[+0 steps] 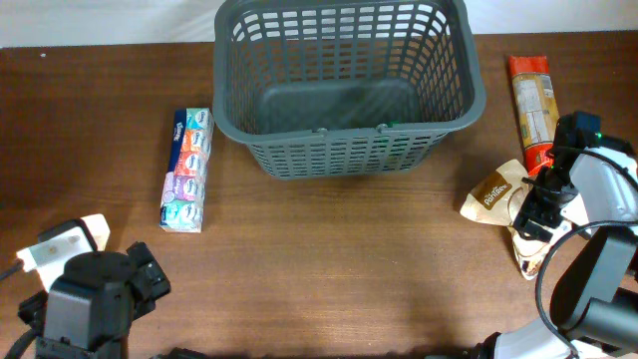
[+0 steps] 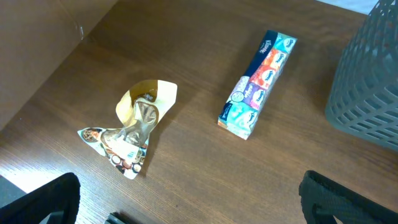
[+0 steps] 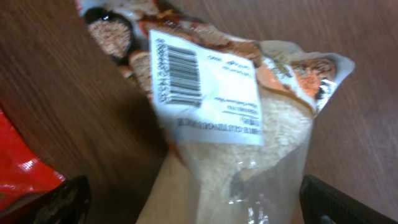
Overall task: Pack container
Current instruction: 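Lower the right gripper and close it on the rice pouch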
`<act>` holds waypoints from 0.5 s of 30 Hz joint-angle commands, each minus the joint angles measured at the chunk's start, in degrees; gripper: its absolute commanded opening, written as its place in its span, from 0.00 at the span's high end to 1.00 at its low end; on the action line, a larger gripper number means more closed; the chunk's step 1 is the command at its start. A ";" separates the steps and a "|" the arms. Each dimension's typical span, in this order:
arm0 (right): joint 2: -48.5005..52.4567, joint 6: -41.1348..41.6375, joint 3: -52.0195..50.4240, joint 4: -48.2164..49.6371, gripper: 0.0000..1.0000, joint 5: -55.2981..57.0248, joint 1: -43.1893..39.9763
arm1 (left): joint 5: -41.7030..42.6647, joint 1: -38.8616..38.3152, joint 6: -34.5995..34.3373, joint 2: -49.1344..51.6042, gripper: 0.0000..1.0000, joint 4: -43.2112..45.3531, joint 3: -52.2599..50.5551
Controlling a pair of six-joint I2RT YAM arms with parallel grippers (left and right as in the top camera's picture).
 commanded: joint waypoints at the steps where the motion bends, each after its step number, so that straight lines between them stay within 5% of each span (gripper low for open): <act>1: 0.28 -0.39 -0.57 0.37 0.01 -1.09 -0.17 | 0.20 0.26 -0.55 0.13 0.01 -0.04 -0.31; 15: 0.37 7.82 -0.57 -2.05 0.01 -1.44 -0.17 | 0.20 0.26 -0.55 0.13 0.00 -0.04 -0.31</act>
